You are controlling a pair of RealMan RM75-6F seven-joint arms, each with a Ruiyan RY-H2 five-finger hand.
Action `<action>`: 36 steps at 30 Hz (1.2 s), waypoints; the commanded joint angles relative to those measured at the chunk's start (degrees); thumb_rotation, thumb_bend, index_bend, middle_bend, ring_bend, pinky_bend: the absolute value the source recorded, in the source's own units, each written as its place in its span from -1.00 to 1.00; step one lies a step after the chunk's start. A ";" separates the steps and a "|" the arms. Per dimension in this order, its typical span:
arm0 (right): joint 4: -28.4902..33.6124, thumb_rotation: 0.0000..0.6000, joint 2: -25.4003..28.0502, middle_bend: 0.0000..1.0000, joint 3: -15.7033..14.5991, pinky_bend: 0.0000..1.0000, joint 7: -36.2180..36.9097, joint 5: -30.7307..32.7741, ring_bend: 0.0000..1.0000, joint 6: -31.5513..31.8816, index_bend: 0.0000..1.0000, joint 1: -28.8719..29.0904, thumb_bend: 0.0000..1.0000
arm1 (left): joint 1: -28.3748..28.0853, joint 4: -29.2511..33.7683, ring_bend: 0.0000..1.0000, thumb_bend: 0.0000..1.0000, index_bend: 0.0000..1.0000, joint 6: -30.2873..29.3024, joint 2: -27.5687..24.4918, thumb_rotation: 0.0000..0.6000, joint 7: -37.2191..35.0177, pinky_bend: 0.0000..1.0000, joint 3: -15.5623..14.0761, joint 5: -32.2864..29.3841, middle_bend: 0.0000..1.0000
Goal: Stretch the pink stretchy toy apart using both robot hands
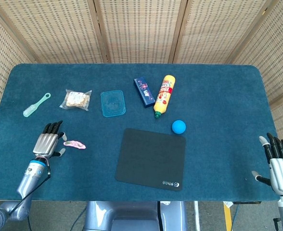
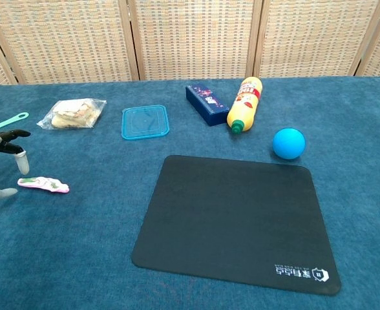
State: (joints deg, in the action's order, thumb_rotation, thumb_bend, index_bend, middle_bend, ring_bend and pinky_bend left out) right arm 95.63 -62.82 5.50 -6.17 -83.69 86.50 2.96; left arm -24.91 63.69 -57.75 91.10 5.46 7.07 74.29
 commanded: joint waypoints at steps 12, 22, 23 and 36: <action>-0.23 1.00 0.03 -1.00 0.02 -1.00 0.31 0.50 -1.00 -0.51 -1.00 0.16 -1.00 | -1.10 -2.13 -1.00 -0.25 -0.01 0.15 2.00 1.00 -0.83 -1.00 0.22 -0.30 -1.00; -0.14 1.00 0.19 -1.00 -0.07 -1.00 0.53 0.51 -1.00 -0.58 -1.00 0.15 -1.00 | -0.58 -2.23 -1.00 -0.25 0.02 -1.30 2.50 1.00 -0.76 -1.00 -0.70 0.42 -1.00; -0.13 1.00 0.22 -1.00 -0.09 -1.00 0.57 0.49 -1.00 -0.60 -1.00 0.15 -1.00 | -0.57 -2.38 -1.00 -0.25 0.02 -1.35 2.59 1.00 -0.61 -1.00 -0.74 0.37 -1.00; -0.13 1.00 0.41 -1.00 -0.03 -1.00 0.88 0.72 -1.00 -0.69 -1.00 0.17 -1.00 | -1.33 -3.98 -1.00 -0.25 0.03 -0.48 4.06 1.00 0.06 -1.00 -0.28 -0.71 -1.00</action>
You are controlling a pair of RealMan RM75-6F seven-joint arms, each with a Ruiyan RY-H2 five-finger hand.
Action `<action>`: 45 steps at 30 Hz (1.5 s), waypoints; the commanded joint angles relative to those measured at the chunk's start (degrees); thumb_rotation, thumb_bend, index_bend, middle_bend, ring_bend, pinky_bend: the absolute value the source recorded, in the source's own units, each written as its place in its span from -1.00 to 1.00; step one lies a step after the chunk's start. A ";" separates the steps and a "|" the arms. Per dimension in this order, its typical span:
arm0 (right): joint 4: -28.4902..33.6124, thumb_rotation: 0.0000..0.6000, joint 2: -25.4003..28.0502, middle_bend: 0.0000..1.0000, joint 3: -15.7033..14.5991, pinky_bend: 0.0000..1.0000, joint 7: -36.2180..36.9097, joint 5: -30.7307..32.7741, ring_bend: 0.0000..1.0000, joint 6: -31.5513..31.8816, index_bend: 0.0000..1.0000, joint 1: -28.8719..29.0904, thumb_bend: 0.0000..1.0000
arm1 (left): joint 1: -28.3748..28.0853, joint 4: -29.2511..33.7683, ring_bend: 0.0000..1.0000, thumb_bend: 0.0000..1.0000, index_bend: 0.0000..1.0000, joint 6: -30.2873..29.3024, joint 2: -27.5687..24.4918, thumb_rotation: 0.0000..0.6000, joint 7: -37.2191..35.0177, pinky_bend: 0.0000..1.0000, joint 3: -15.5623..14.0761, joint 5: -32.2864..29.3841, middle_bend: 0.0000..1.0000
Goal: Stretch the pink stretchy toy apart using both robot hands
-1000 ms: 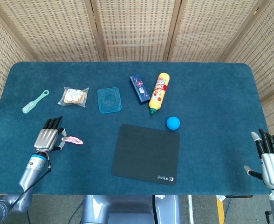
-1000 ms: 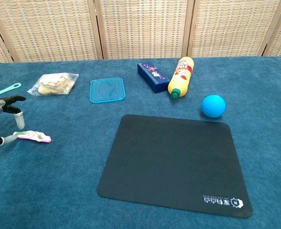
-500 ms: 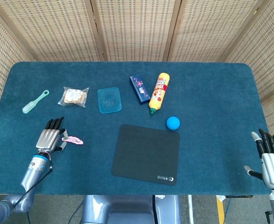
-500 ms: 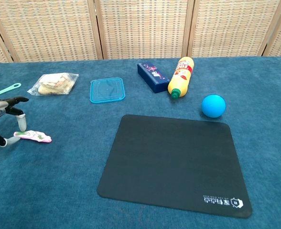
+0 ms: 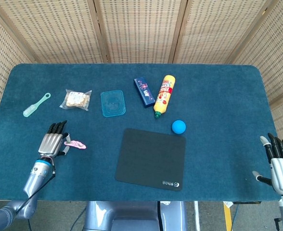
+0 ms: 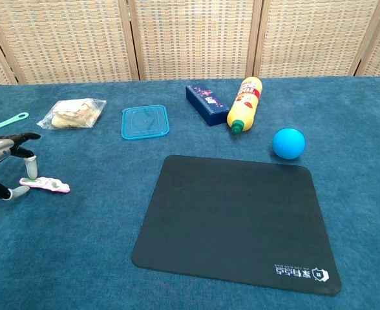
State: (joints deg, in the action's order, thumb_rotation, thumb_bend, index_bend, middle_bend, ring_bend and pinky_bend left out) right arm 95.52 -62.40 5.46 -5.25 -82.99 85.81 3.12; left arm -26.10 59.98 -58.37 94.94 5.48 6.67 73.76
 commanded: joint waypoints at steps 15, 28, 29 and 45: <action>-0.02 1.00 0.02 -1.00 0.03 -1.00 0.15 0.42 -1.00 -0.37 -1.00 0.12 -1.00 | -1.44 -1.93 -1.00 -0.25 0.05 1.16 1.45 1.00 0.52 -1.00 1.00 -1.15 -1.00; 0.05 1.00 0.18 -1.00 -0.02 -1.00 0.43 0.64 -1.00 -0.78 -1.00 0.23 -1.00 | -1.63 -2.07 -1.00 -0.24 0.25 1.64 1.70 1.00 0.03 -1.00 1.53 -2.26 -1.00; 0.06 1.00 0.19 -1.00 -0.01 -1.00 0.42 0.66 -1.00 -0.76 -1.00 0.23 -1.00 | -1.60 -1.88 -1.00 -0.24 0.27 1.58 1.58 1.00 -0.24 -1.00 1.57 -2.27 -1.00; 0.19 1.00 0.11 -1.00 -0.31 -1.00 0.42 0.01 -1.00 -0.76 -1.00 0.32 -1.00 | -0.38 10.22 -1.00 0.06 0.35 0.93 -5.81 1.00 -12.90 -1.00 2.88 -0.71 -1.00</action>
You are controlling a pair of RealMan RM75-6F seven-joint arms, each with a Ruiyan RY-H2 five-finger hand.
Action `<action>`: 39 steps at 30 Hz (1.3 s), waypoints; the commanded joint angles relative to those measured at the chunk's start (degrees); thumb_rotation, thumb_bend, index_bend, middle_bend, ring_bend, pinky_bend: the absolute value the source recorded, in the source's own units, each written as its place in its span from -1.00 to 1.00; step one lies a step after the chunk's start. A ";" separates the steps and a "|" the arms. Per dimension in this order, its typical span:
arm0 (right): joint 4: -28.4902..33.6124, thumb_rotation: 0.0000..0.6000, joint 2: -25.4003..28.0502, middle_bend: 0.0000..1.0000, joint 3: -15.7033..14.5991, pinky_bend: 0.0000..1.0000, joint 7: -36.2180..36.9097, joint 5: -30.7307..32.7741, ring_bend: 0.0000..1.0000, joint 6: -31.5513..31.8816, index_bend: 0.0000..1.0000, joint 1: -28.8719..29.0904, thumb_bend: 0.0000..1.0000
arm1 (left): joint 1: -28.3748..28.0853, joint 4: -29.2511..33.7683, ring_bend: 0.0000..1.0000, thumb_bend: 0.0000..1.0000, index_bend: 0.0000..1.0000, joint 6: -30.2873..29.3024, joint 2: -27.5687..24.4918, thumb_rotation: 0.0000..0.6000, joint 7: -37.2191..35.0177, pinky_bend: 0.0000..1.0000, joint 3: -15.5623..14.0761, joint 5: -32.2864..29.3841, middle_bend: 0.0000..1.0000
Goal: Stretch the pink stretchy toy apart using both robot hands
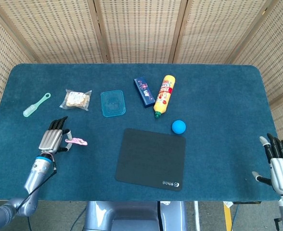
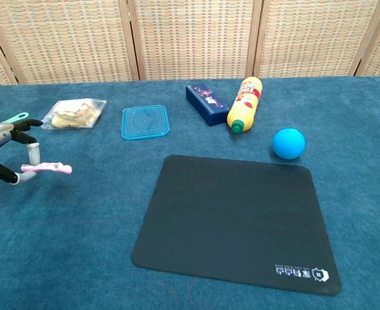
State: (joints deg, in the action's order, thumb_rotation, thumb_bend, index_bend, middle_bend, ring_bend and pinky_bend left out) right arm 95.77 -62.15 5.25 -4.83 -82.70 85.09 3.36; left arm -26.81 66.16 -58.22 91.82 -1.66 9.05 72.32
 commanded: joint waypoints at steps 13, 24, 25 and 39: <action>-3.23 1.00 -1.71 -1.00 0.86 -1.00 -2.79 -7.92 -1.00 1.49 -0.86 3.60 -1.00 | -3.18 13.43 -1.00 0.16 0.39 7.13 -8.39 1.00 -41.35 -1.00 2.41 8.64 -1.00; -0.08 1.00 2.25 -0.99 2.93 -1.00 8.96 -13.27 -1.00 -6.27 -0.53 12.71 -1.00 | -10.38 14.51 -1.00 0.16 0.39 11.80 -4.66 1.00 -47.90 -1.00 3.26 11.90 -1.00; 0.06 1.00 2.37 -0.99 3.22 -1.00 9.89 -13.50 -1.00 -6.80 -0.51 13.48 -1.00 | -10.97 14.55 -1.00 0.16 0.39 12.14 -4.15 1.00 -47.73 -1.00 3.40 11.83 -1.00; 2.17 1.00 1.46 -0.94 7.31 -1.00 17.45 -13.03 -1.00 -17.43 -0.25 25.54 -0.74 | -19.20 13.72 -1.00 0.16 0.39 17.08 5.21 1.00 -38.70 -1.00 7.39 4.27 -1.00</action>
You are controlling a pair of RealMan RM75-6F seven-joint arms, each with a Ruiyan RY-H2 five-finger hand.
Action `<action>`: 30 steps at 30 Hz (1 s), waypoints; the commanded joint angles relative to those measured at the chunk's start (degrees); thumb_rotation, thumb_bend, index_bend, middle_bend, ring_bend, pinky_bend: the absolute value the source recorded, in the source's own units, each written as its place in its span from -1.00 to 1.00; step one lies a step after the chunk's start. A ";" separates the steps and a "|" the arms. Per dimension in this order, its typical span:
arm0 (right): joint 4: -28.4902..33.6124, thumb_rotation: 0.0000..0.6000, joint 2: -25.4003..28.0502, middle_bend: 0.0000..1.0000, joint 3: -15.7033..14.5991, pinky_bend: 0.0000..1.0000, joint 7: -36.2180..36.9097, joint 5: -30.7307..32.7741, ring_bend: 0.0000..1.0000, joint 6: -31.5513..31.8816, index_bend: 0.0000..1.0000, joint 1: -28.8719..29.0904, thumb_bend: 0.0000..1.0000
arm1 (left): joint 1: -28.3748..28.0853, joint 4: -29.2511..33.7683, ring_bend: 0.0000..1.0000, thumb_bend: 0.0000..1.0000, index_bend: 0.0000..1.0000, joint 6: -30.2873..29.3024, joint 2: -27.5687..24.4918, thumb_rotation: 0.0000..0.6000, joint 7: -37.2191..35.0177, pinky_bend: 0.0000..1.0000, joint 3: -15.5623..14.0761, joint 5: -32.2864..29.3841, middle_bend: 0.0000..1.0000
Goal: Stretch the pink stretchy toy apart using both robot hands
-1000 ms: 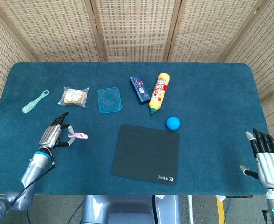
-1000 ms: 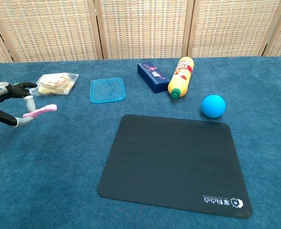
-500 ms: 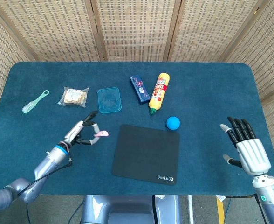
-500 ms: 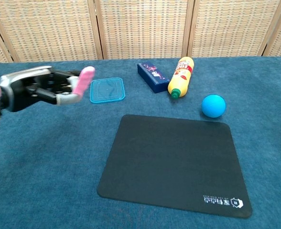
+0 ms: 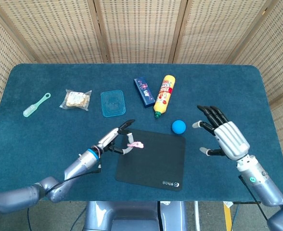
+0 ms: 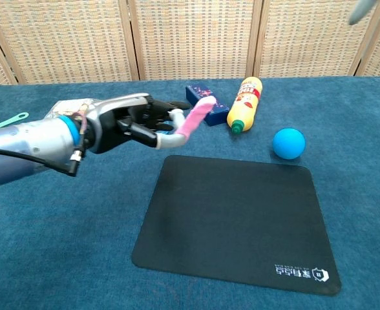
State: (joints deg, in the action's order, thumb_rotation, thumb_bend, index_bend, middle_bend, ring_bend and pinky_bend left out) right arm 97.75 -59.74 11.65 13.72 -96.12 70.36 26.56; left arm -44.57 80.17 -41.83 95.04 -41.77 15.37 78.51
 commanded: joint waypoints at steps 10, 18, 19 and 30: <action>3.39 1.00 -3.10 -0.94 0.64 -1.00 -2.41 3.67 -1.00 -10.57 -0.15 7.53 -0.62 | -4.73 -1.75 -1.00 0.16 0.39 0.97 7.56 1.00 3.45 -1.00 4.03 -6.57 -1.00; 4.37 1.00 -4.79 -0.93 0.47 -1.00 -3.39 5.24 -1.00 -12.41 -0.12 9.37 -0.51 | -5.61 -2.90 -1.00 0.16 0.38 1.13 9.15 1.00 4.57 -1.00 4.22 -8.01 -1.00; 4.40 1.00 -5.26 -0.93 0.43 -1.00 -3.58 5.39 -1.00 -12.41 -0.11 9.60 -0.50 | -5.57 -2.62 -1.00 0.16 0.38 1.37 9.18 1.00 4.09 -1.00 4.28 -8.30 -1.00; 3.60 1.00 -8.43 -0.92 -0.04 -1.00 -6.23 7.90 -1.00 -14.22 -0.01 11.56 -0.38 | -5.83 -1.14 -1.00 0.16 0.37 1.24 9.30 1.00 4.38 -1.00 3.61 -7.55 -1.00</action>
State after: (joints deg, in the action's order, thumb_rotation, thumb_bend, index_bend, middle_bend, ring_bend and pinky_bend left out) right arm 101.38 -68.08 11.61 7.60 -88.32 56.19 38.04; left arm -50.38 78.90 -40.50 104.31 -37.42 19.02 70.94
